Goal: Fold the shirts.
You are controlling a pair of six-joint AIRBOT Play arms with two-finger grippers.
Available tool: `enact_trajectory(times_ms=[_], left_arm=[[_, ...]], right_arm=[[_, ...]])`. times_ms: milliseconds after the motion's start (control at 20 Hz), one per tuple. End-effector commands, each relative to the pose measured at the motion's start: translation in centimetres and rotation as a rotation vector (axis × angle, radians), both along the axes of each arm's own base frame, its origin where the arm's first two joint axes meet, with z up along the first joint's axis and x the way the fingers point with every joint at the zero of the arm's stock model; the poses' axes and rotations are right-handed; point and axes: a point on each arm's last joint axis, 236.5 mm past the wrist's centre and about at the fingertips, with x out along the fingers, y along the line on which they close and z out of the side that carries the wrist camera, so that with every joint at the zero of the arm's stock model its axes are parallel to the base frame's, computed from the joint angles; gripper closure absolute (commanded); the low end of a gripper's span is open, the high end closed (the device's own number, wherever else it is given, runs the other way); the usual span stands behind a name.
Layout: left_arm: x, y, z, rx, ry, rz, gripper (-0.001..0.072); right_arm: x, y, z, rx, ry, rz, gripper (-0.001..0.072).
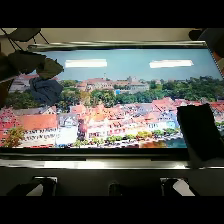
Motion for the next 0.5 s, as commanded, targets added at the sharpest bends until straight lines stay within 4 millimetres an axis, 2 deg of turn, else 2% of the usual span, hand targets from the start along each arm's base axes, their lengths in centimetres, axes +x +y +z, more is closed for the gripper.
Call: enact_trajectory(times_ms=[0, 50, 100, 150, 200, 250, 350, 400, 450], left_arm=[[0.0, -0.1, -0.1, 0.0, 0.004, -0.003, 0.0672], [0.0, 0.0, -0.1, 0.0, 0.004, -0.003, 0.0672], [0.0, 0.0, -0.1, 0.0, 0.005, -0.003, 0.0672], [-0.1, -0.1, -0.1, -0.003, 0.006, -0.002, 0.0672], [-0.1, -0.1, -0.1, -0.003, 0.006, -0.002, 0.0673], [-0.1, -0.1, 0.1, -0.003, 0.002, -0.002, 0.0673], [-0.4, -0.1, 1.7, 0.002, -0.036, -0.002, 0.0674], [-0.4, 0.2, 2.9, 0.026, -0.072, 0.009, 0.0675], [-0.1, 1.3, 4.0, 0.113, -0.121, 0.049, 0.0677]], right_arm=[[-1.7, 0.8, -4.2, 0.005, 0.05, -0.004, 0.0662], [-1.6, 0.6, -4.3, -0.007, 0.044, -0.012, 0.0661], [-1.4, 0.3, -4.3, -0.021, 0.037, -0.031, 0.055], [-1.2, 0.2, -4.3, -0.026, 0.033, -0.036, 0.0226], [-1.1, -0.1, -4.0, -0.034, 0.025, -0.013, 0.0049], [-1.0, -0.9, -3.3, -0.061, 0.024, 0.026, 0.0045], [0.5, -4.4, 0.6, -0.186, -0.025, 0.102, 0.0047], [2.8, -7.0, 4.4, -0.304, -0.111, 0.118, 0.0049], [5.9, -8.9, 9.2, -0.436, -0.235, 0.148, 0.0114]])
